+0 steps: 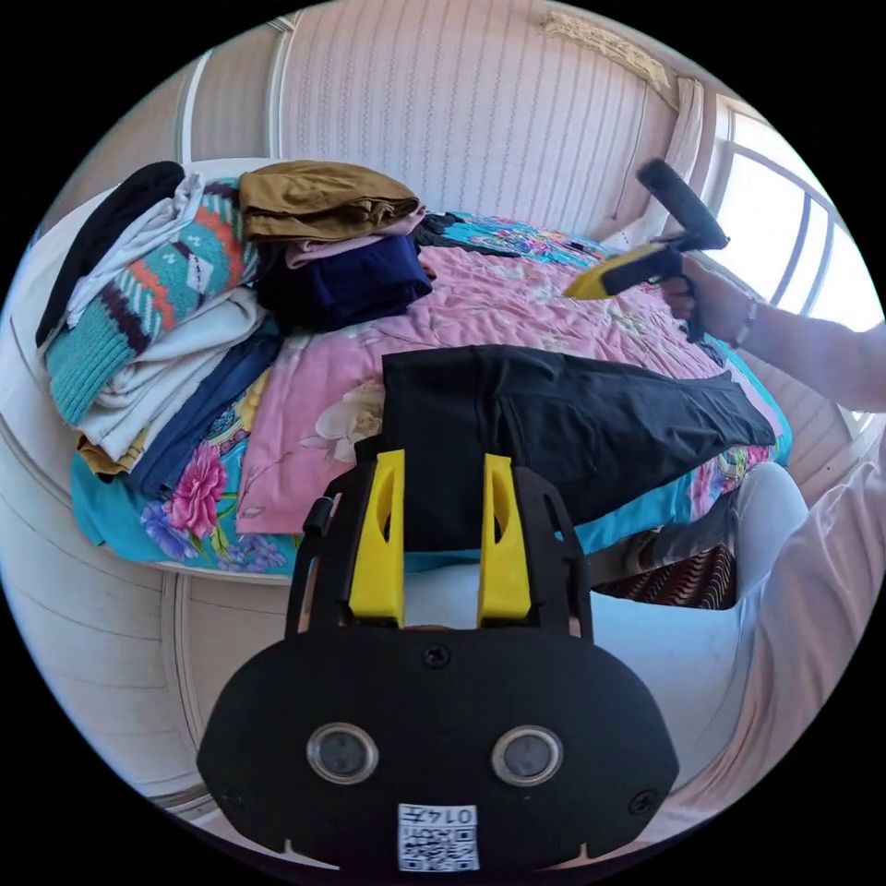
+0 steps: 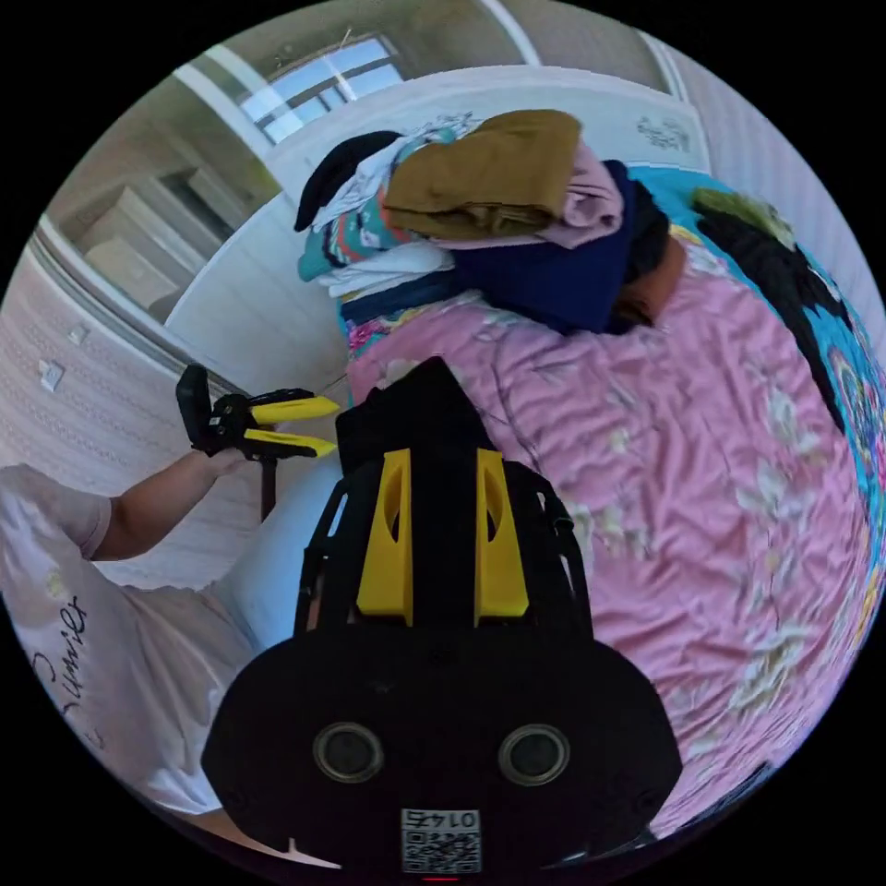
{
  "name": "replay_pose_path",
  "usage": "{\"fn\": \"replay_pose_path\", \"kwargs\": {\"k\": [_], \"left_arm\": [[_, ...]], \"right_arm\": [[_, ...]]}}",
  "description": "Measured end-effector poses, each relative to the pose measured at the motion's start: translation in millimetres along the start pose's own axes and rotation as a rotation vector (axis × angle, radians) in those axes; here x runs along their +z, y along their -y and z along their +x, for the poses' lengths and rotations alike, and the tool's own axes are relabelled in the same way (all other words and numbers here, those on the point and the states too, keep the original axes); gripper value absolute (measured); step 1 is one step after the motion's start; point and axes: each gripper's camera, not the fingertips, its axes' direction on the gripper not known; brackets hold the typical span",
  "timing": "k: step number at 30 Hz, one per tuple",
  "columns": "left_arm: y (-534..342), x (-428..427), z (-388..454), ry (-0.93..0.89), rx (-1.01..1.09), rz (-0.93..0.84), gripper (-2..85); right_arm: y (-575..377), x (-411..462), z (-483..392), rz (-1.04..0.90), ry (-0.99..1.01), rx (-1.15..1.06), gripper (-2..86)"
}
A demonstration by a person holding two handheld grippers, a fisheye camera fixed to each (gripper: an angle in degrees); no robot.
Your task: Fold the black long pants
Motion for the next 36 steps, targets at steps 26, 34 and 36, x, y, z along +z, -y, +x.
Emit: {"fn": "replay_pose_path", "kwargs": {"k": [26, 34, 36], "left_arm": [[47, 15, -26, -0.381, 0.356, -0.031, 4.4], [22, 30, -40, -0.397, 0.203, -0.262, 0.5], [21, 41, -43, -0.35, 0.157, -0.336, 1.3]], "right_arm": [[41, 298, -112, -0.258, 0.563, -0.461, 0.2], [69, 464, -102, -0.415, 0.411, -0.287, 0.7], [69, 496, -109, -0.445, 0.309, -0.29, 1.2]]}}
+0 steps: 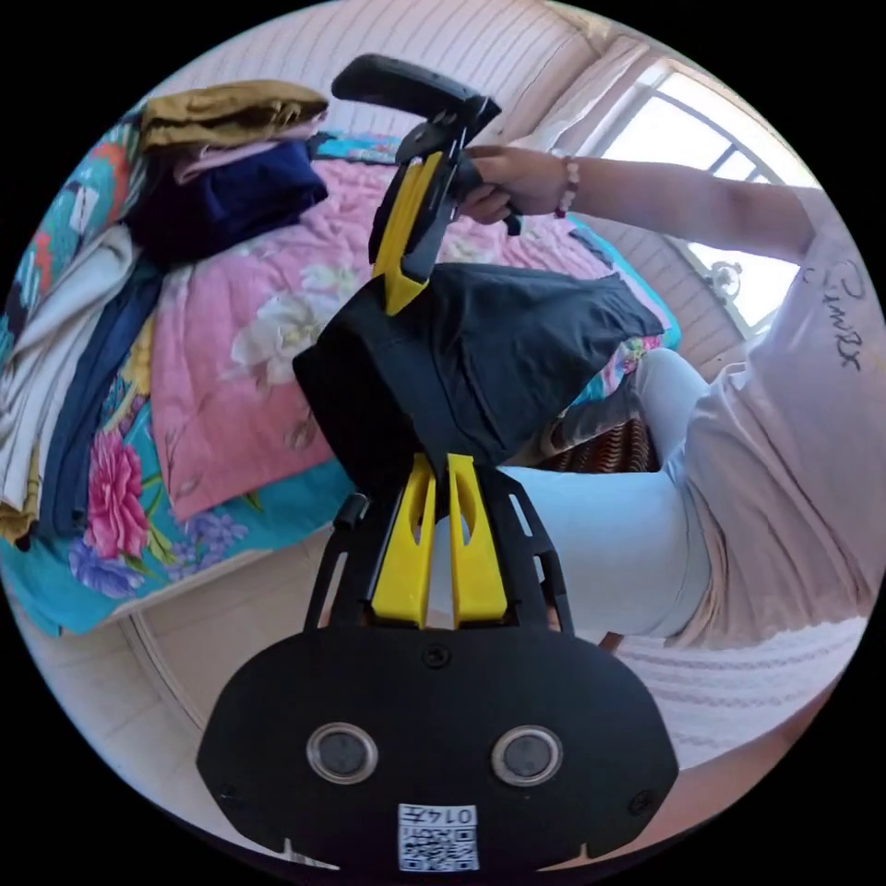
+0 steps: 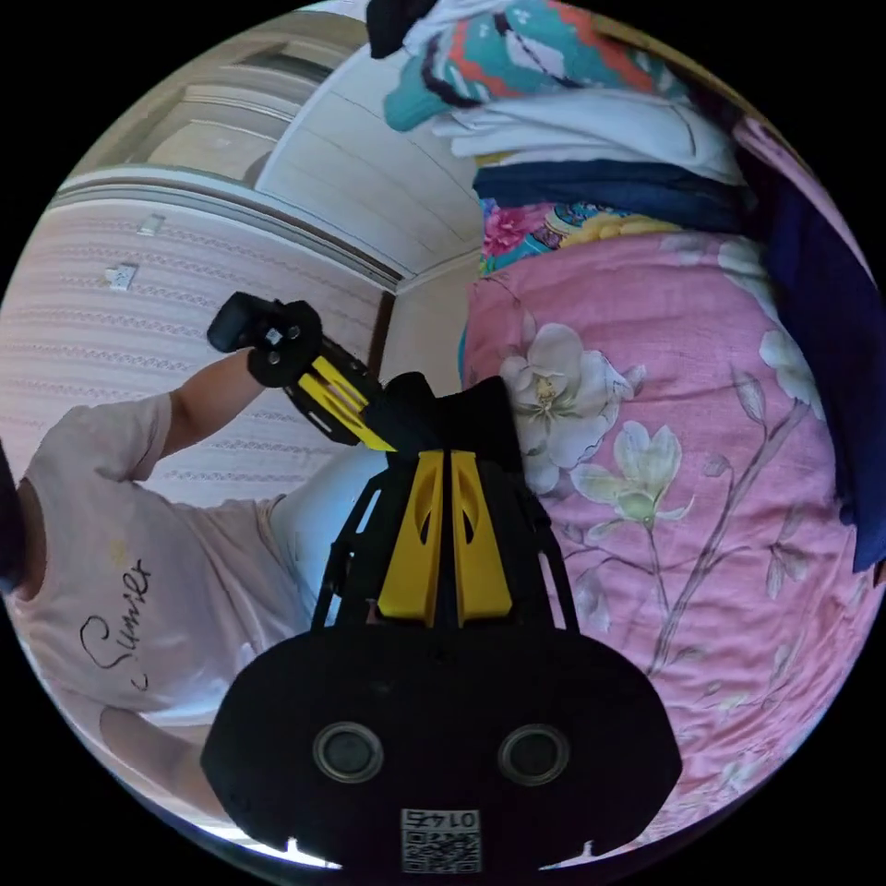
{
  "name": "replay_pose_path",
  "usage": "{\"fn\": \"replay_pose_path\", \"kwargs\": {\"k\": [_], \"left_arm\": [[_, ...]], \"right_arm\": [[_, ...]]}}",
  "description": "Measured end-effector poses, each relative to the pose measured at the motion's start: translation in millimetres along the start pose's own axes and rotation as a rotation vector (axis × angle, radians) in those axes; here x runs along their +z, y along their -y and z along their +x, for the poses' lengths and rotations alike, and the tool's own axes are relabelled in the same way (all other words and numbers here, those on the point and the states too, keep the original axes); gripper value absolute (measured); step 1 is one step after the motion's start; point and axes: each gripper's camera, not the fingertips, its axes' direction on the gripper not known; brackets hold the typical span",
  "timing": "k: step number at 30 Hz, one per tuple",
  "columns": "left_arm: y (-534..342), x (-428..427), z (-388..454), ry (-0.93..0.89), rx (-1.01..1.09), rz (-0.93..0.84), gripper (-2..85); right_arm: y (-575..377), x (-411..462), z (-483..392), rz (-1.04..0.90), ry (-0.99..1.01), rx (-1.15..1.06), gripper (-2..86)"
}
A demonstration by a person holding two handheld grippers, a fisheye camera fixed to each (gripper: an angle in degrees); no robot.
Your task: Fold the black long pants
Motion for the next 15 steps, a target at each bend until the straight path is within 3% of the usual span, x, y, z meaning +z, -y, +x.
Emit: {"fn": "replay_pose_path", "kwargs": {"k": [6, 11, 15], "left_arm": [[-8, -5, -35, 0.003, -0.255, -0.011, 5.5], [-32, -25, -46, 0.059, -0.346, 0.027, 5.1], [-38, -42, -45, 0.025, -0.334, 0.19, 5.6]], "right_arm": [[-14, 18, 12, 0.056, -0.185, 0.068, 4.8], [-57, 10, 38, 0.137, -0.108, 0.104, 10.7], [-111, 15, 55, 0.149, -0.066, 0.128, 15.1]]}}
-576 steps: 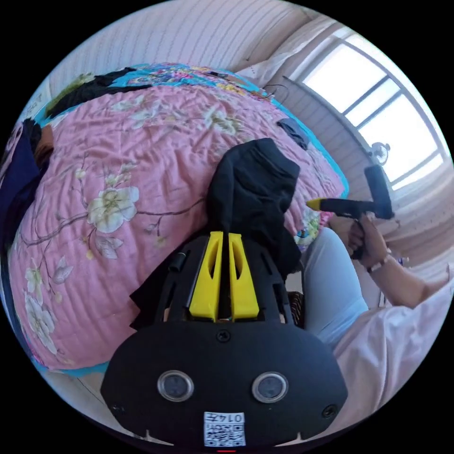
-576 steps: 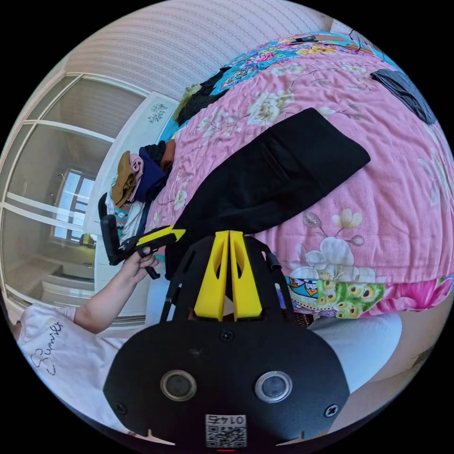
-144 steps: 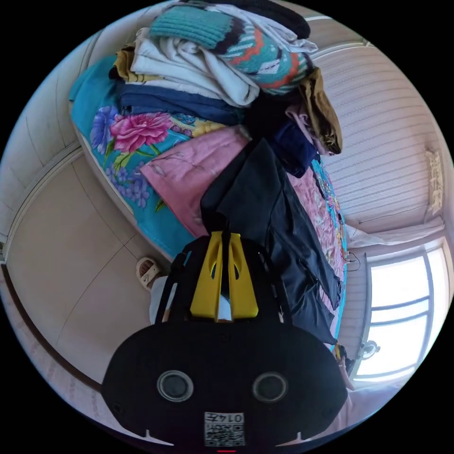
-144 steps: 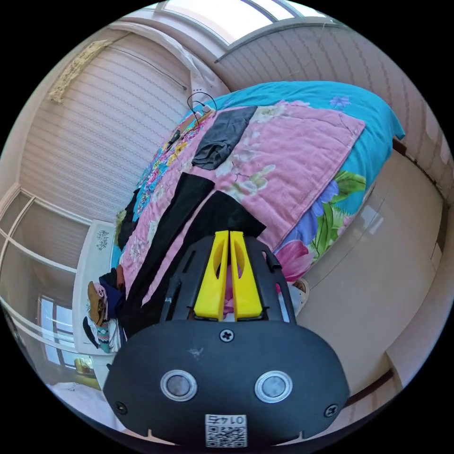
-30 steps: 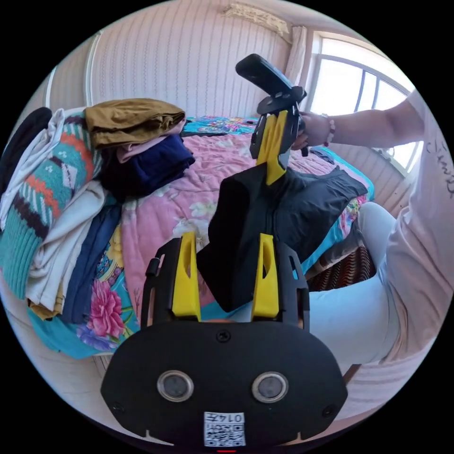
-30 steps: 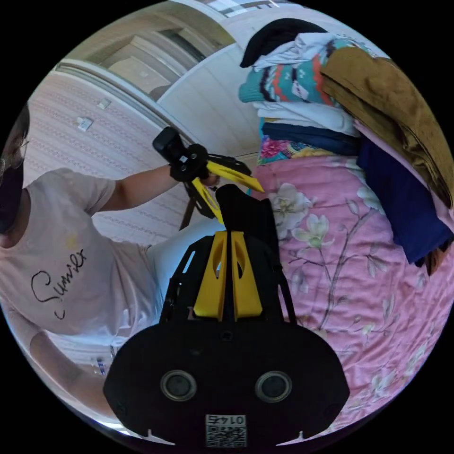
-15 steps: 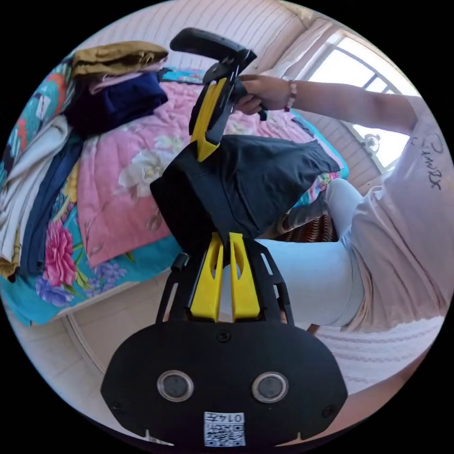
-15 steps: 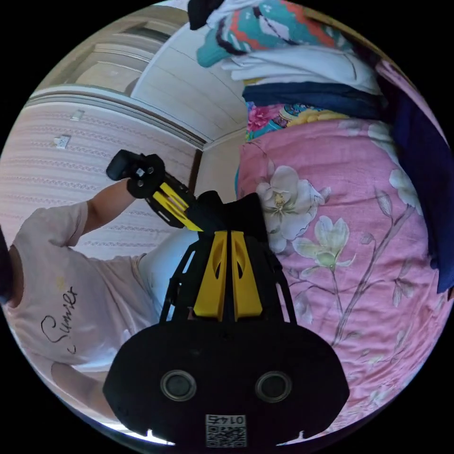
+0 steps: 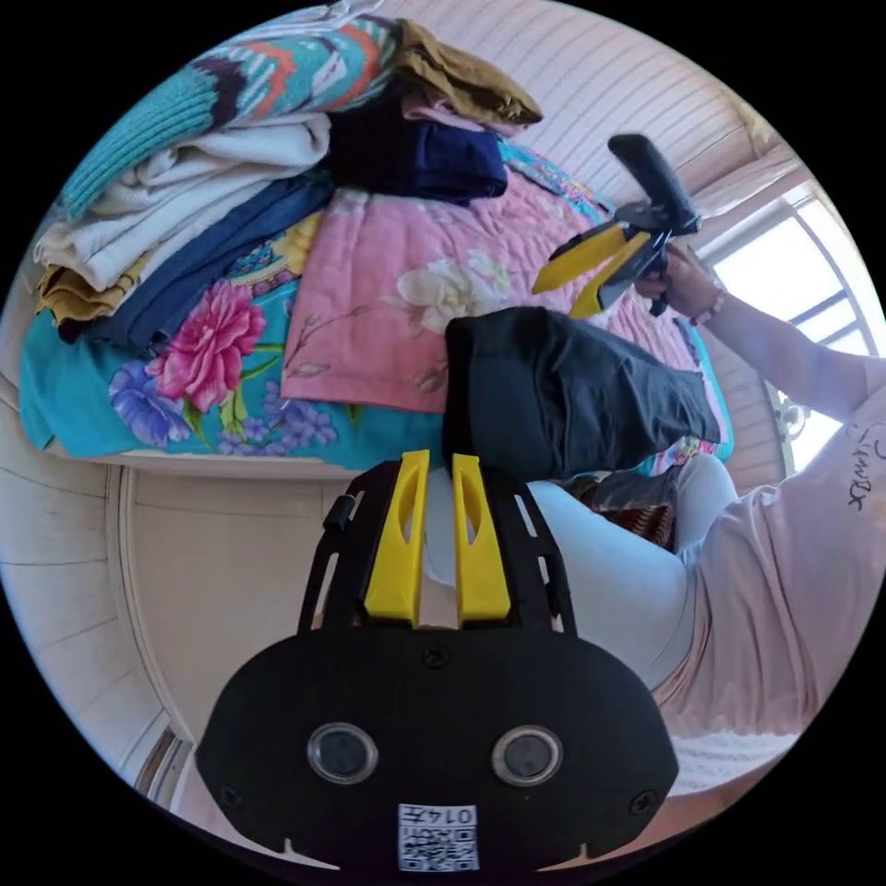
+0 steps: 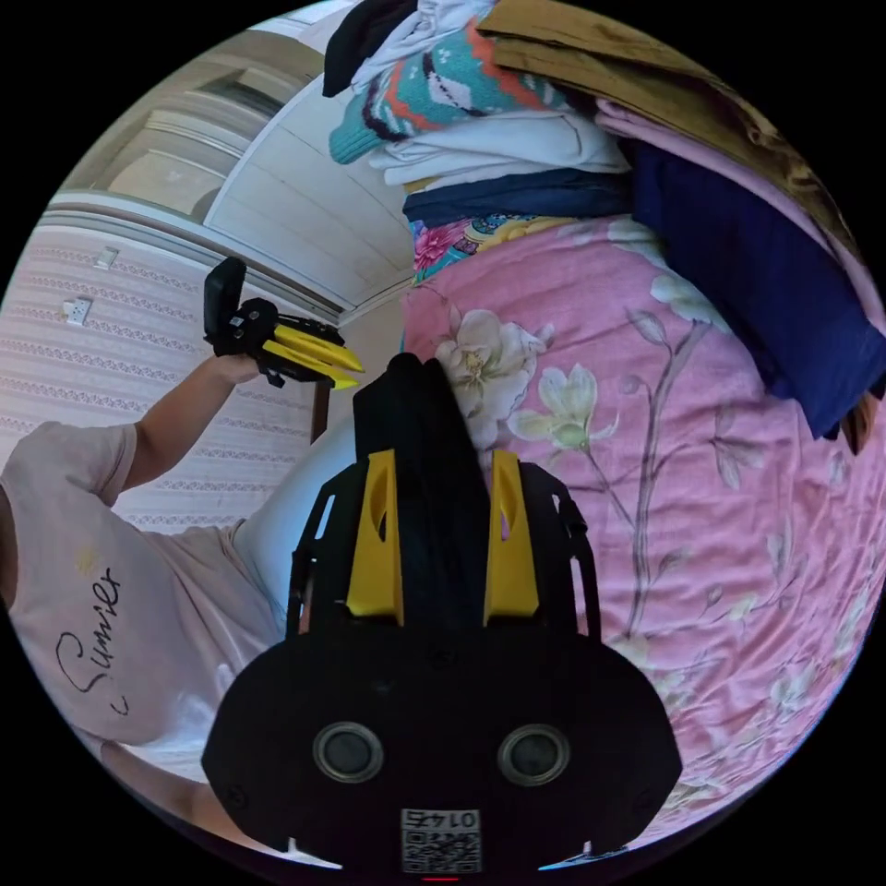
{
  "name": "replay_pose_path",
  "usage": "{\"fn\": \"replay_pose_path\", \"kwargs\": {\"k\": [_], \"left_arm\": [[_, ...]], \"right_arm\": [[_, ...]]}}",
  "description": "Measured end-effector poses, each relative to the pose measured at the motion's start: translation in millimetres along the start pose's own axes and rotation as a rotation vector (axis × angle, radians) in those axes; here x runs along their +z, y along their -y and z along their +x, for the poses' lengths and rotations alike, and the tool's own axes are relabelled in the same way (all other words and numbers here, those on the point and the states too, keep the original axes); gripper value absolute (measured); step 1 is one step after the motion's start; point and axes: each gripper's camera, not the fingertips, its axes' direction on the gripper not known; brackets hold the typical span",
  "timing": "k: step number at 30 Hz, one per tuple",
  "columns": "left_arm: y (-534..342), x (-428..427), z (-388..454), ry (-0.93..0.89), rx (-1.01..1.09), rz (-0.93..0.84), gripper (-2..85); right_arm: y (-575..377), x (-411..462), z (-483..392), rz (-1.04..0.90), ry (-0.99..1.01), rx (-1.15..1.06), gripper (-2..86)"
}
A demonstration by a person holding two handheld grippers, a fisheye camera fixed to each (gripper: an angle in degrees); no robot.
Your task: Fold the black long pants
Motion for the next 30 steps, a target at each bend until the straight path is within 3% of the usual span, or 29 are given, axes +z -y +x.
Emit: {"fn": "replay_pose_path", "kwargs": {"k": [4, 9, 13, 20, 24, 30], "left_arm": [[21, -7, 21, 0.11, 0.129, 0.102, 8.9], [49, 15, 28, 0.159, 0.203, 0.031, 12.5], [46, 37, 23, 0.218, 0.212, -0.007, 13.0], [32, 15, -2, 0.139, 0.177, 0.014, 6.8], [28, -16, 6, 0.178, 0.222, 0.025, 4.6], [51, -77, -1, 0.289, 0.25, 0.25, 4.4]], "right_arm": [[-67, -15, 24, 0.032, -0.026, 0.075, 16.5], [-156, -25, 58, 0.036, -0.104, 0.204, 16.5], [-219, -9, 98, 0.055, -0.041, 0.317, 13.7], [-262, -25, 105, 0.025, -0.108, 0.254, 4.6], [-303, -68, 114, 0.057, -0.088, 0.225, 2.0], [-353, -176, 167, 0.223, -0.058, 0.291, 1.4]]}}
